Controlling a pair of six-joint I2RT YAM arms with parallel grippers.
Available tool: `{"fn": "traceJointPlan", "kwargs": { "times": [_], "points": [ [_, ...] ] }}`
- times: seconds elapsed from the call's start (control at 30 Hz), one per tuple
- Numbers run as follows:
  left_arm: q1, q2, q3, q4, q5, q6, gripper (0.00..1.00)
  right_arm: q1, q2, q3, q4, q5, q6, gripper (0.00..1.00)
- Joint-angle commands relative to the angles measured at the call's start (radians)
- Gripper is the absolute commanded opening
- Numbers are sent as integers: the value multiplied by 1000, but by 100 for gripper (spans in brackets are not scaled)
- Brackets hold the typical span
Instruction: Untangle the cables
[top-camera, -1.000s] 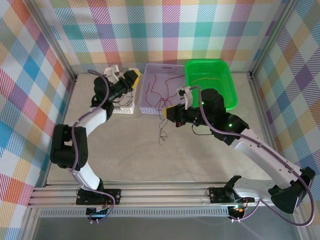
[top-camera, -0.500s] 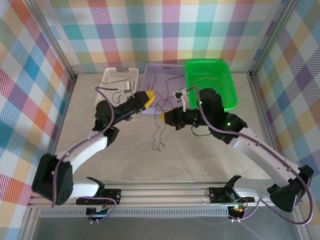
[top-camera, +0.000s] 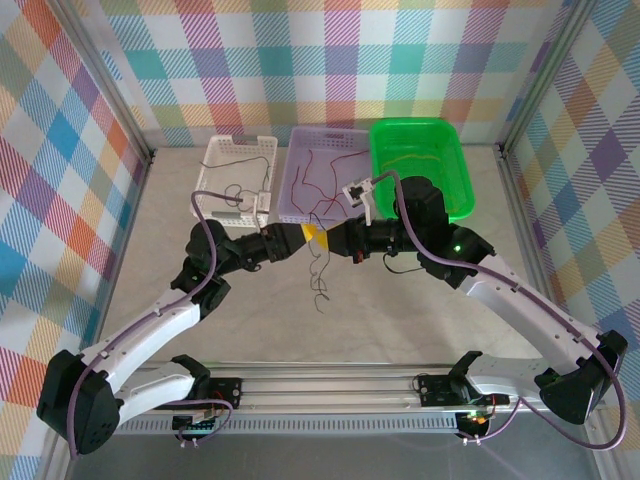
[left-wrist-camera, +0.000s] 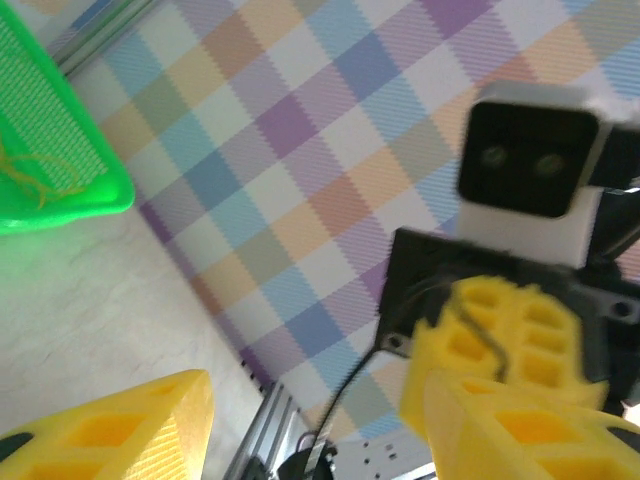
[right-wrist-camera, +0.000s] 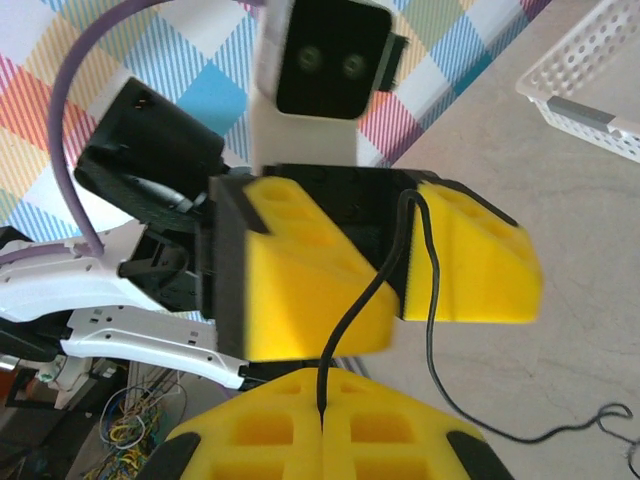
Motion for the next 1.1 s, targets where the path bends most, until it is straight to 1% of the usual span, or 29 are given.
{"fn": "traceJointPlan", "kwargs": {
  "times": [0.0,0.07,0.13,0.2,0.27,0.37,0.43,0.47,0.6,0.73,0.77,0.8,0.83,0.87,0.9,0.93,1.0,1.07],
  "points": [
    [-11,-39,0,-65,25,77,57,7,-10,19,36,-52,17,0],
    [-13,-39,3,-59,32,78,55,6,-8,20,36,-56,17,0],
    [-19,-38,6,-57,42,78,50,6,-8,20,36,-54,17,0],
    [-24,-44,1,-55,49,81,35,6,-11,18,34,-45,17,0],
    [-26,-53,-1,-67,46,84,24,7,-12,14,32,-40,15,0],
    [-29,-67,-5,-70,44,86,13,7,-17,5,34,-32,15,0],
    [-29,-72,-3,-72,42,86,3,6,-17,2,31,-25,15,0],
    [-31,-76,-1,-77,40,87,0,5,-18,-1,33,-20,14,0],
    [-31,-99,1,-109,14,92,0,5,-22,-5,11,18,3,0],
    [-31,-128,56,-262,-57,149,0,3,-34,-18,-25,96,-4,1],
    [-30,-130,83,-318,-82,171,0,0,-40,-23,-32,120,-4,9],
    [-28,-130,105,-359,-101,188,0,-5,-50,-34,-35,143,-3,16],
    [-26,-130,121,-388,-117,199,0,-9,-59,-42,-37,162,-3,18],
    [-22,-125,137,-409,-133,208,0,-15,-73,-53,-37,187,-3,22],
    [-16,-120,153,-425,-144,212,0,-22,-88,-66,-36,211,0,28],
    [-8,-116,164,-434,-151,214,0,-27,-103,-76,-36,233,4,31],
    [16,-103,196,-454,-163,220,0,-42,-138,-101,-37,289,11,36],
    [44,-95,229,-483,-178,226,0,-53,-170,-121,-43,340,21,45]
  ]
}}
